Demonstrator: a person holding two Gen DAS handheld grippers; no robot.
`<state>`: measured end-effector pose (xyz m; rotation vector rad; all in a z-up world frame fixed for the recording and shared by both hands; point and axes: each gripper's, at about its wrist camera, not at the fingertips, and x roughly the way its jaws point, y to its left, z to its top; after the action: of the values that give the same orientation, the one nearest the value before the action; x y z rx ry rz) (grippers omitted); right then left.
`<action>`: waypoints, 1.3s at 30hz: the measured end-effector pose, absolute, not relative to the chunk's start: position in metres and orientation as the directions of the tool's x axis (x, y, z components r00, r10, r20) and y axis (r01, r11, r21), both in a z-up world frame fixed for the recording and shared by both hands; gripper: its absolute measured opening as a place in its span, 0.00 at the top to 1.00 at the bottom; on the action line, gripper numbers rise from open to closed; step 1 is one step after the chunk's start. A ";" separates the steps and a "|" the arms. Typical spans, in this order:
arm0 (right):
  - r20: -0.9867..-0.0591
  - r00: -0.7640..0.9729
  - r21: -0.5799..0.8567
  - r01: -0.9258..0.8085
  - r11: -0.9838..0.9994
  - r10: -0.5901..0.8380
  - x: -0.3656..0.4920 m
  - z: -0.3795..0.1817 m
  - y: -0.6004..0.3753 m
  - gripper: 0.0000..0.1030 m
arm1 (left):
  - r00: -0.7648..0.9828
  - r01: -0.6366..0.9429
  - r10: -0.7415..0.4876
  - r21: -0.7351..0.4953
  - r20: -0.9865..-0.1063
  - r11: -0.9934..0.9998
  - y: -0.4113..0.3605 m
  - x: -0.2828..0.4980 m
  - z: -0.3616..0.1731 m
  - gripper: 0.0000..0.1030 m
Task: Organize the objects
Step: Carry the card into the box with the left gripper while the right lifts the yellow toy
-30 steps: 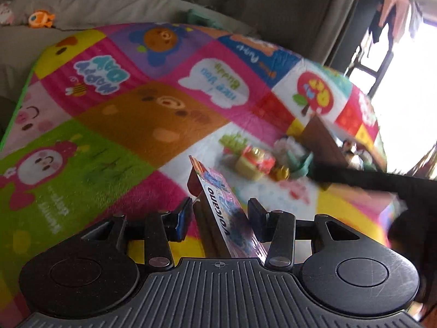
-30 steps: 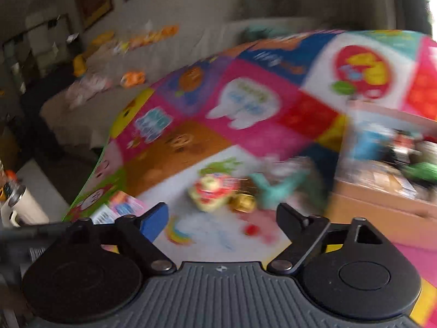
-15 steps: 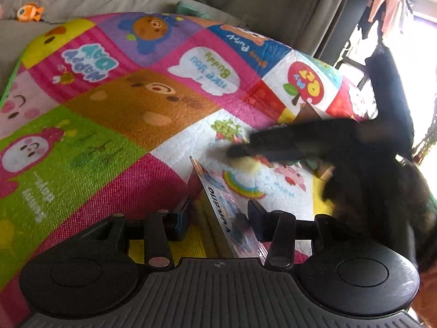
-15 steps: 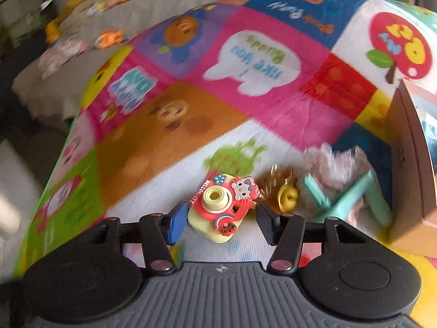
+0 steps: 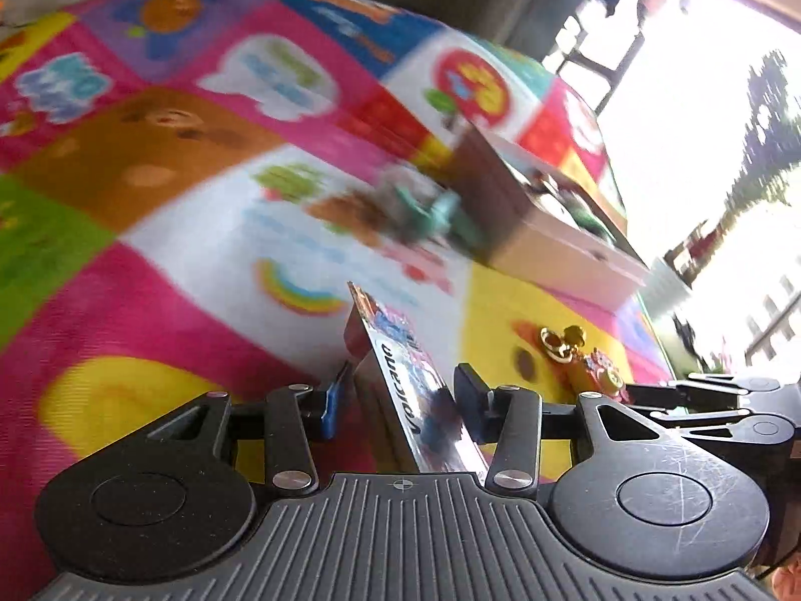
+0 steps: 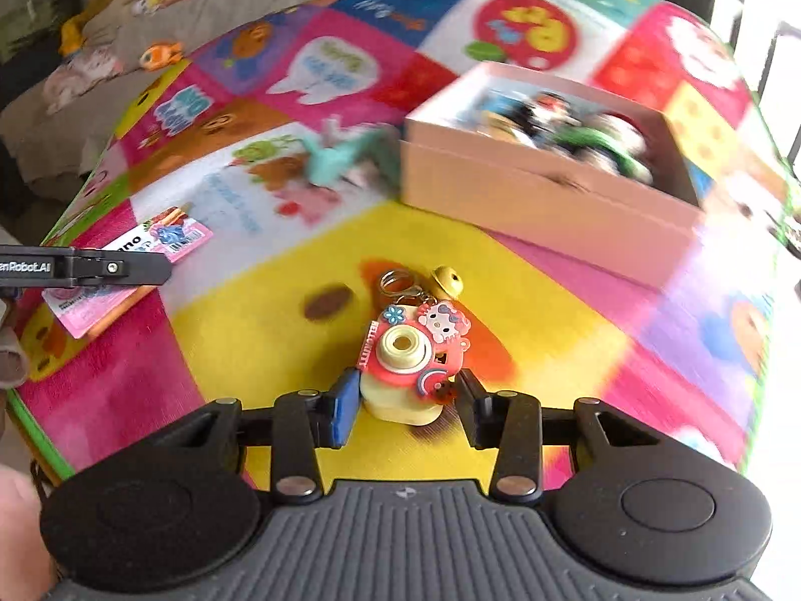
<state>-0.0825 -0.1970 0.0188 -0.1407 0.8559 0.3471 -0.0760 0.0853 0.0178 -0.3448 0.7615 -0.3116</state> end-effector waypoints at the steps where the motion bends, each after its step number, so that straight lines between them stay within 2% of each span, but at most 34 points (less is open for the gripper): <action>1: -0.751 0.617 0.012 -0.344 0.939 0.235 -0.088 0.019 -0.205 0.59 | 0.677 0.160 -0.392 -0.395 -0.624 0.905 0.077 -0.075 0.018 0.52; 2: -0.742 0.630 0.004 -0.335 0.942 0.227 -0.091 0.017 -0.209 0.56 | 0.675 0.169 -0.378 -0.365 -0.634 0.915 0.068 -0.075 0.020 0.52; 4: -0.728 0.650 -0.007 -0.324 0.946 0.217 -0.096 0.015 -0.216 0.40 | 0.666 0.191 -0.358 -0.314 -0.655 0.930 0.056 -0.076 0.022 0.52; 5: -0.720 0.656 0.007 -0.317 0.949 0.224 -0.097 0.014 -0.219 0.37 | 0.655 0.199 -0.361 -0.309 -0.664 0.930 0.052 -0.076 0.023 0.52; 9: -0.695 0.663 0.096 -0.299 0.949 0.279 -0.087 0.012 -0.221 0.32 | 0.636 0.193 -0.330 -0.271 -0.697 0.943 0.046 -0.076 0.025 0.56; 12: -0.700 0.656 0.106 -0.294 0.950 0.281 -0.072 0.003 -0.206 0.32 | 0.631 0.183 -0.301 -0.240 -0.715 0.953 0.044 -0.077 0.027 0.59; 13: -0.694 0.666 0.088 -0.297 0.951 0.273 -0.070 0.001 -0.201 0.33 | 0.628 0.181 -0.297 -0.236 -0.719 0.955 0.045 -0.077 0.027 0.61; 15: -0.688 0.680 0.025 -0.325 0.945 0.252 -0.073 0.000 -0.193 0.51 | 0.627 0.180 -0.288 -0.225 -0.724 0.958 0.045 -0.079 0.029 0.63; 16: -0.687 0.680 0.008 -0.345 0.939 0.256 -0.075 0.001 -0.191 0.55 | 0.629 0.180 -0.287 -0.224 -0.723 0.958 0.046 -0.080 0.029 0.68; 18: -0.684 0.670 0.023 -0.375 0.927 0.288 -0.079 0.003 -0.193 0.56 | 0.630 0.174 -0.302 -0.248 -0.716 0.953 0.049 -0.080 0.031 0.74; 22: -0.653 0.688 0.061 -0.369 0.928 0.317 -0.090 0.015 -0.207 0.57 | 0.627 0.170 -0.355 -0.322 -0.693 0.931 0.048 -0.068 0.044 0.75; 25: -0.579 0.725 0.139 -0.364 0.921 0.374 -0.103 0.040 -0.228 0.57 | 0.659 0.204 -0.343 -0.281 -0.669 0.938 0.032 -0.053 0.065 0.75; 30: -0.445 0.815 0.168 -0.330 0.929 0.370 -0.121 0.074 -0.265 0.57 | 0.699 0.297 -0.395 -0.260 -0.596 0.919 -0.004 -0.018 0.110 0.75; 35: -0.431 0.844 0.179 -0.267 0.947 0.320 -0.115 0.076 -0.286 0.57 | 0.756 0.303 -0.395 -0.257 -0.522 0.918 -0.048 0.053 0.138 0.74; 39: -0.457 0.832 0.203 -0.247 0.948 0.315 -0.108 0.067 -0.292 0.57 | 0.781 0.298 -0.380 -0.239 -0.496 0.924 -0.072 0.116 0.119 0.74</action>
<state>-0.1084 -0.2921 0.0673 0.1382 0.5070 0.2983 0.1156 -0.0719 0.1186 -0.1505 0.5671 -0.3676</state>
